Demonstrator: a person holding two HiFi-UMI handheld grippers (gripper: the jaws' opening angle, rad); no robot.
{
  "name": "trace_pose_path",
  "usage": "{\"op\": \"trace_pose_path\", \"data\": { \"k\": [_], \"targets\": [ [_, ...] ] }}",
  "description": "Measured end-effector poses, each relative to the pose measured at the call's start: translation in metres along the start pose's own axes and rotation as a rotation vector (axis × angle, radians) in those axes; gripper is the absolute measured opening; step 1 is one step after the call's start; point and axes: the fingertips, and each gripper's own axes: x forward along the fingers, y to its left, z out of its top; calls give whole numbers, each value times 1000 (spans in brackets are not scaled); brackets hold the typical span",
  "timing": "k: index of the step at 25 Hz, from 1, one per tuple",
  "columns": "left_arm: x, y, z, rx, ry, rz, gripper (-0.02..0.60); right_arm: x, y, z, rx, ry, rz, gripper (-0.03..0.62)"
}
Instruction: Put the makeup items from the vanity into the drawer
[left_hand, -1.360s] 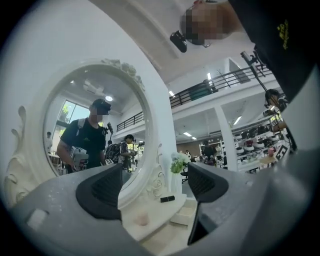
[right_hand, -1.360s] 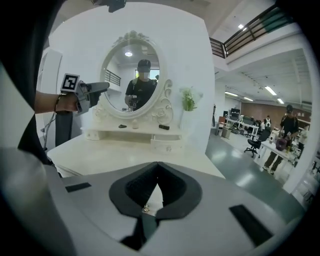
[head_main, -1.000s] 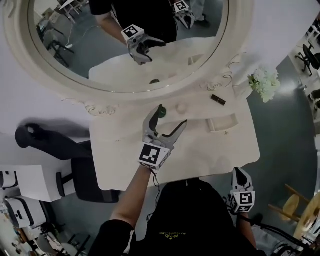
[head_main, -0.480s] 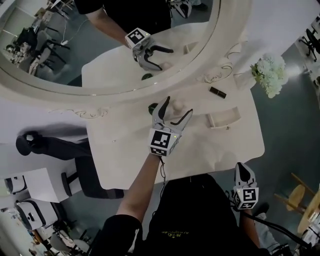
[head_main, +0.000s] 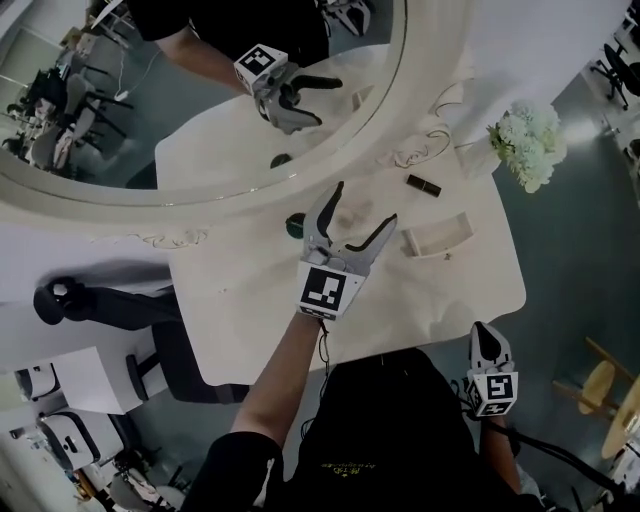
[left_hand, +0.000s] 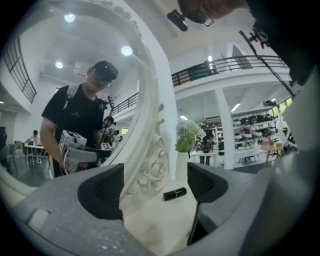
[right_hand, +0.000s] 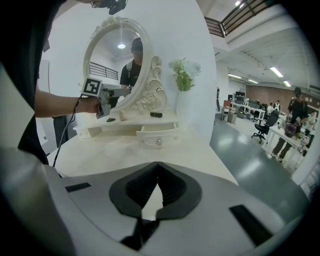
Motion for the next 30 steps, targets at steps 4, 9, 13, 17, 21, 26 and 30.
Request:
{"op": "trace_pose_path", "data": {
  "k": [4,9,13,17,21,26,30],
  "targets": [
    [45,-40,-1,24,23,-133,383,-3,-4,0,15,-17,-15,3],
    [86,-77,-43,176,212,-325,383,-19,-21,-11,72,-33,-80,3],
    [98,-88,-65,373,401,-460,383,-36,-40,-32,138,-28,-150,3],
    [106,-93,-77,632,568,-568,382,-47,-44,-55,179,-29,-202,3],
    [108,-105,-101,825,738,-650,380,-51,-39,-54,220,-45,-211,3],
    [108,-106,-115,822,863,-701,356,-54,-36,-57,221,-51,-205,3],
    [113,-106,-110,783,878,-676,271,-56,-35,-63,241,-38,-212,3]
  ]
}}
